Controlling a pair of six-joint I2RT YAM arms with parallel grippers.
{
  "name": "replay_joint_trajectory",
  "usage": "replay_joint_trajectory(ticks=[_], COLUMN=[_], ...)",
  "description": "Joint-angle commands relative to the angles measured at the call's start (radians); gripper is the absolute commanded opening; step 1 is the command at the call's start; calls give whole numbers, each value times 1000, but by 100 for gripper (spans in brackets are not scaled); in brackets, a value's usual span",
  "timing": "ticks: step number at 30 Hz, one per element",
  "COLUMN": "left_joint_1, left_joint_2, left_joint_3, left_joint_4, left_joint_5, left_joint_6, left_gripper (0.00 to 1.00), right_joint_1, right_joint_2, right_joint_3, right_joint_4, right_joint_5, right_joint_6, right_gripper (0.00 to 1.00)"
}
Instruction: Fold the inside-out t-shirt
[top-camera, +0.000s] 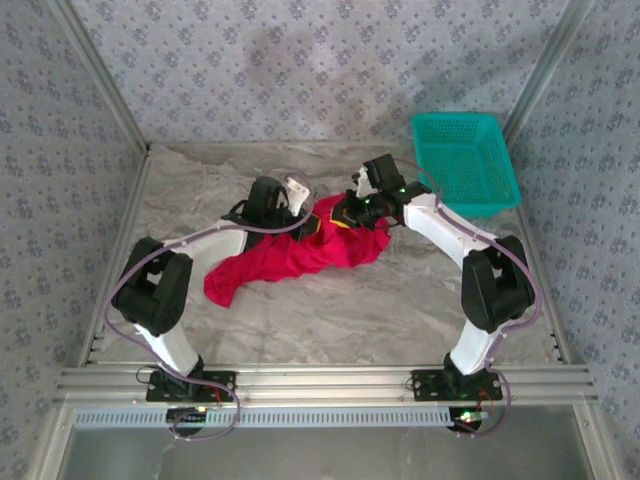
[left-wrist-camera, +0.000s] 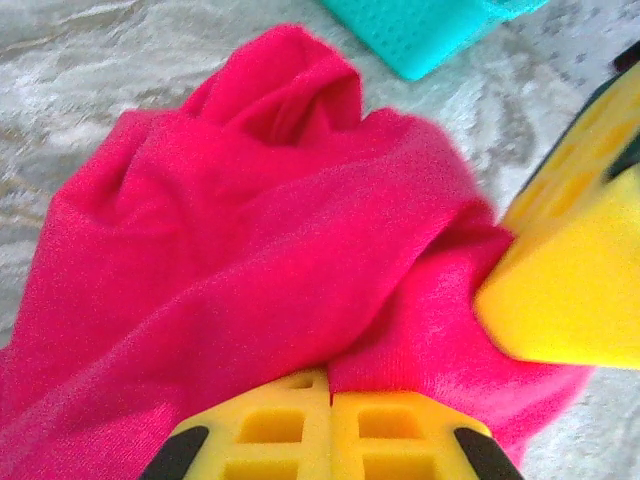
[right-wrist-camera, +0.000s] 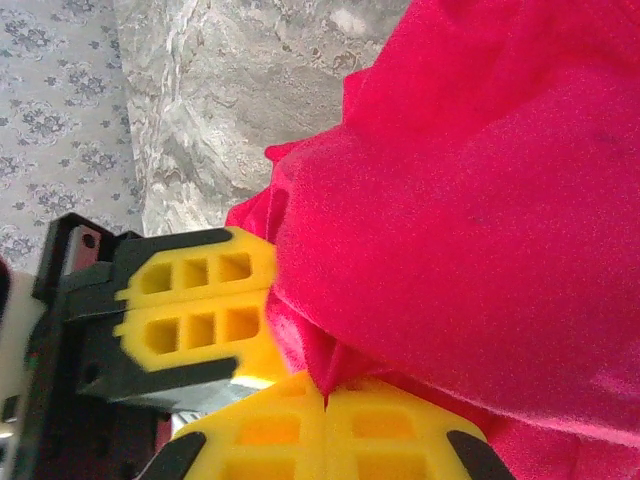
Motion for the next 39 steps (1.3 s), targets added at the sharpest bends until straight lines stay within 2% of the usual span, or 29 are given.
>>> replay_joint_trajectory(ticks=[1,4,6,10,13,16,21,27,33,39], left_joint_1=[-7,-10,-1,36,45,49,82,117,117,117], left_joint_2=[-46,-58,-66,-92,-91,-81,-63,33,46,49], left_joint_3=[62,90,118,180,224,223,170,161,129,103], left_joint_4=[-88,-145,-172,-91,-46,58,174,256,287,323], left_joint_5=[126,182,238,389,445,508,471,464,417,411], left_joint_6=[-8,2,-44,-300,-469,-601,-731,-950,-987,-1021], left_gripper=[0,0,0,0,0,0,0,0,0,0], right_joint_1=[-17,-21,-31,-64,-91,-91,-69,-7,79,95], right_joint_2=[-25,-20,-9,64,89,17,-139,-276,-216,-90], right_joint_3=[-2,1,7,77,106,59,-87,-243,-229,-168], right_joint_4=[-15,-13,-20,-110,-157,-141,-41,134,256,338], right_joint_5=[-23,-16,16,148,209,240,219,209,210,201], right_joint_6=[10,7,-2,-76,-115,-154,-144,-137,-135,-71], right_gripper=[0,0,1,36,45,48,49,43,42,55])
